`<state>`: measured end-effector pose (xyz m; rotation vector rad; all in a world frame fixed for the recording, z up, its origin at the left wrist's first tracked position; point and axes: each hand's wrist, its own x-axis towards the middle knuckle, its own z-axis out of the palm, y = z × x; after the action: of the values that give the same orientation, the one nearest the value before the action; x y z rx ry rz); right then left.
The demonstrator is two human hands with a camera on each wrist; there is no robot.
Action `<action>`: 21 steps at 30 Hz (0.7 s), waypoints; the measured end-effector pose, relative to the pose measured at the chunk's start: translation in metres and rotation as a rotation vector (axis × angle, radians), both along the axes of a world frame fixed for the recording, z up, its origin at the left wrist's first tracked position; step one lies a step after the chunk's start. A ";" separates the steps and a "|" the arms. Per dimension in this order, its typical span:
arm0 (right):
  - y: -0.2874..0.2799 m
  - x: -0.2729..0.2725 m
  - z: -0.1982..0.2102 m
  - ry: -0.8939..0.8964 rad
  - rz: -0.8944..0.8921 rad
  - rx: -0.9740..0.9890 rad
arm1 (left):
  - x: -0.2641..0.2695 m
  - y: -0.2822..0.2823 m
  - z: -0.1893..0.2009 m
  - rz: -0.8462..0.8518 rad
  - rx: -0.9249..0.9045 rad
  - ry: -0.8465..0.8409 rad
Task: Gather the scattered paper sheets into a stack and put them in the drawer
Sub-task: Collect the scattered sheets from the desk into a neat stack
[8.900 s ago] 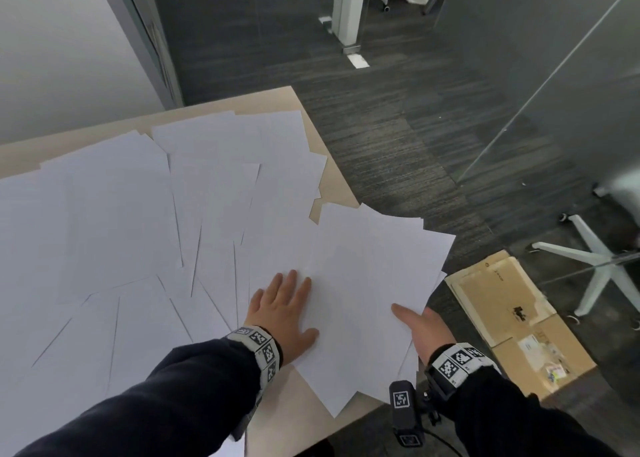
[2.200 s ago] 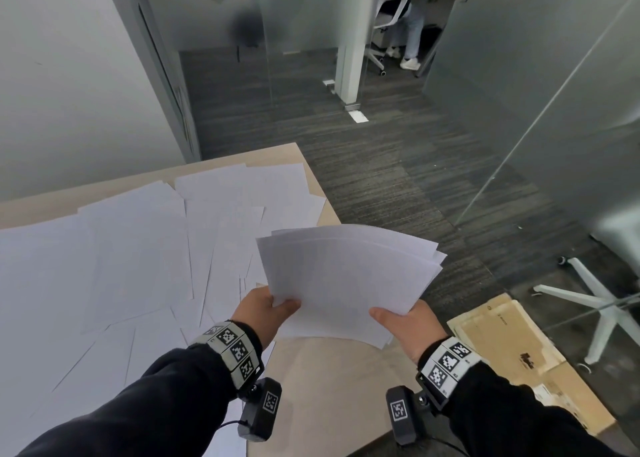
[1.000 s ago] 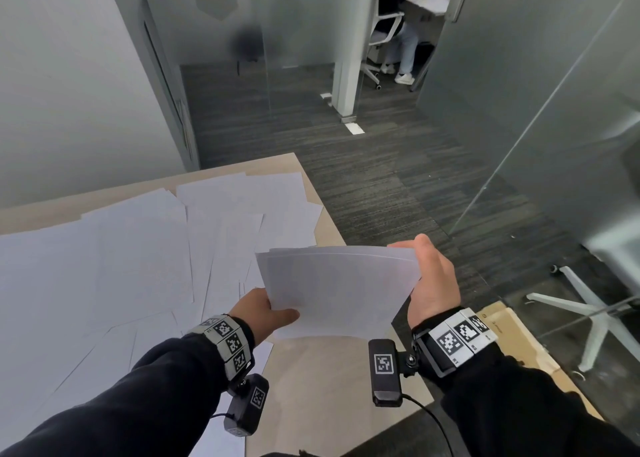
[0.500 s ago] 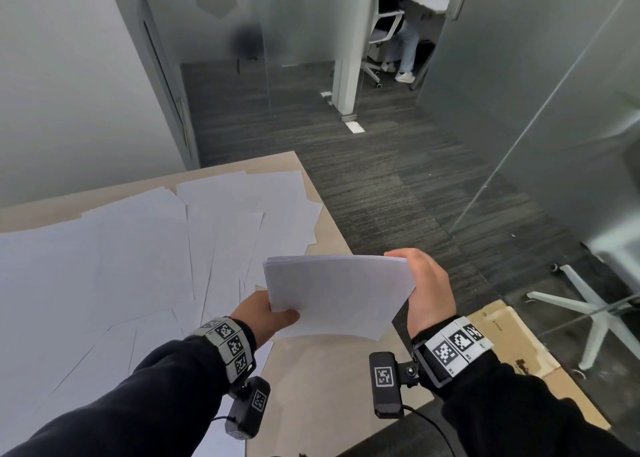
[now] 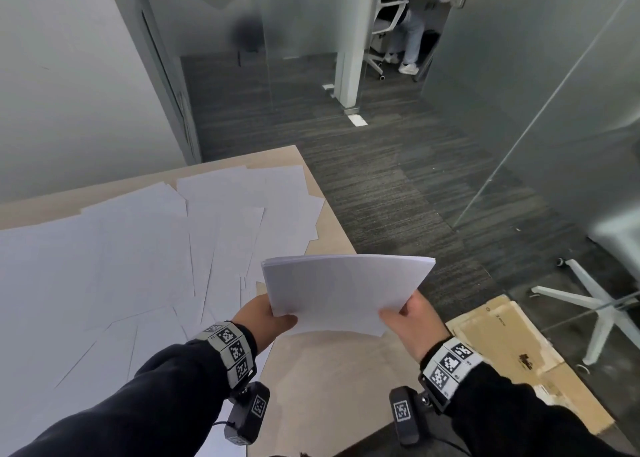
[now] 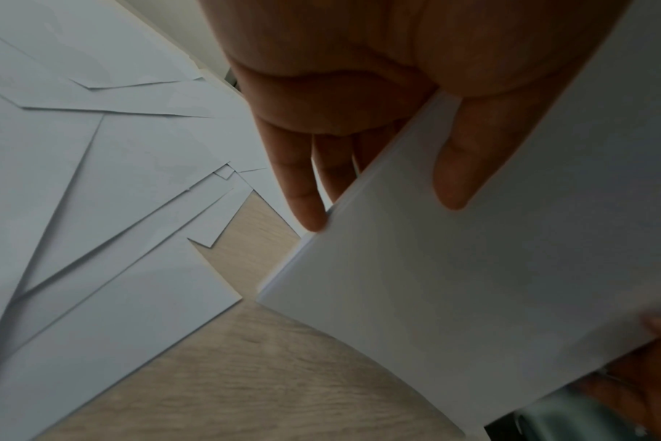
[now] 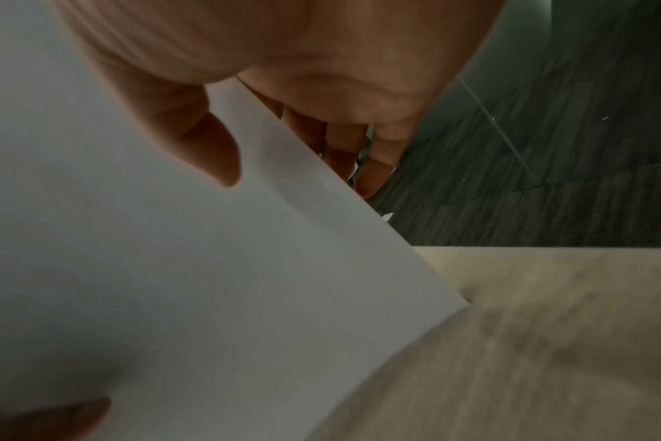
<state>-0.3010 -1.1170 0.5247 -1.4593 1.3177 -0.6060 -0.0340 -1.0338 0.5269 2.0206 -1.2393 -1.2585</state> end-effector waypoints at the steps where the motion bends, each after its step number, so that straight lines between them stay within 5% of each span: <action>1: 0.000 -0.001 -0.006 0.063 0.016 0.013 | -0.001 0.000 -0.002 0.002 0.003 0.001; 11: 0.002 0.008 -0.008 0.109 -0.020 0.025 | -0.005 -0.008 -0.010 0.017 0.031 -0.082; 16: -0.006 0.004 -0.008 0.082 -0.102 0.102 | -0.007 -0.016 -0.017 -0.007 0.013 0.030; 21: -0.003 -0.009 -0.037 0.290 -0.014 0.258 | -0.018 -0.016 -0.041 -0.035 0.123 -0.047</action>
<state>-0.3099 -1.1196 0.4874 -1.3583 1.5679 -0.2249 -0.0515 -1.0502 0.4863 2.1352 -1.2522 -1.3407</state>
